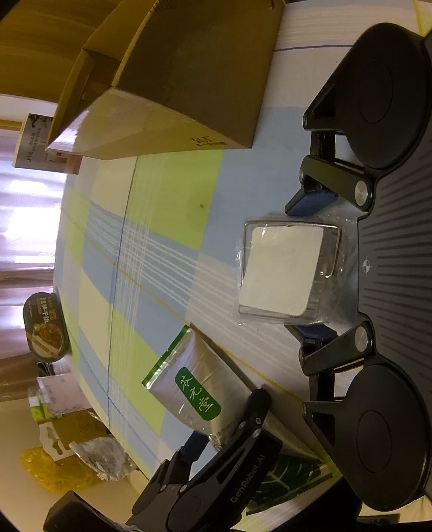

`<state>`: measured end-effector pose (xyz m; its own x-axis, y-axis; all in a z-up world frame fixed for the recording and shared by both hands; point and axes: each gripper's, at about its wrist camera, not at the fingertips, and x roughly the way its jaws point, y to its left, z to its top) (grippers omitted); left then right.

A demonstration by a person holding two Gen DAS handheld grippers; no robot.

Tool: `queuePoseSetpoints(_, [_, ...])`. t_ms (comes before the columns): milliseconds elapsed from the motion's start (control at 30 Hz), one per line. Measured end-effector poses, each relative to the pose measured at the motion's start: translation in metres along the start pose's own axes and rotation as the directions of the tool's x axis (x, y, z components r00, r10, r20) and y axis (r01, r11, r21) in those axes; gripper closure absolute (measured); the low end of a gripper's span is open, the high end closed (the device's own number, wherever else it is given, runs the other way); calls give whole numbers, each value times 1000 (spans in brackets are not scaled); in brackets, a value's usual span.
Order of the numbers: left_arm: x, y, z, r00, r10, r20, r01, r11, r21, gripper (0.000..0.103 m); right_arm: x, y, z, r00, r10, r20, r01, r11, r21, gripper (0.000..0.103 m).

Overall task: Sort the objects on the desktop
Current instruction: 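Lift and carry the tea bag with the left gripper while the right carries the clear bag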

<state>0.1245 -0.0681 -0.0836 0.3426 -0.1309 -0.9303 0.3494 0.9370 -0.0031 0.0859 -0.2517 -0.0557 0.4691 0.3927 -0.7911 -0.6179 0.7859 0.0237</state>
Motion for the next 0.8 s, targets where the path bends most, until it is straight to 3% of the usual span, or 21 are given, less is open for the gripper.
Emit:
queuePoseSetpoints(67, [0, 0, 1, 1000, 1, -2, -1, 1000, 8, 30, 1, -1, -1, 1000, -2, 0, 2, 1000, 3, 38])
queuePoseSetpoints(200, [-3, 0, 1, 1000, -8, 1, 8, 1000, 18, 45, 4, 1, -2, 1000, -1, 4, 1, 1000, 2, 37])
queuePoseSetpoints(300, [-7, -3, 1, 1000, -8, 7, 8, 1000, 29, 51, 4, 3, -3, 1000, -3, 17, 3, 1000, -5, 47])
queuePoseSetpoints(800, [-43, -4, 15, 995, -36, 95, 35, 999, 9, 55, -33, -8, 6, 992, -23, 128, 20, 999, 27, 53])
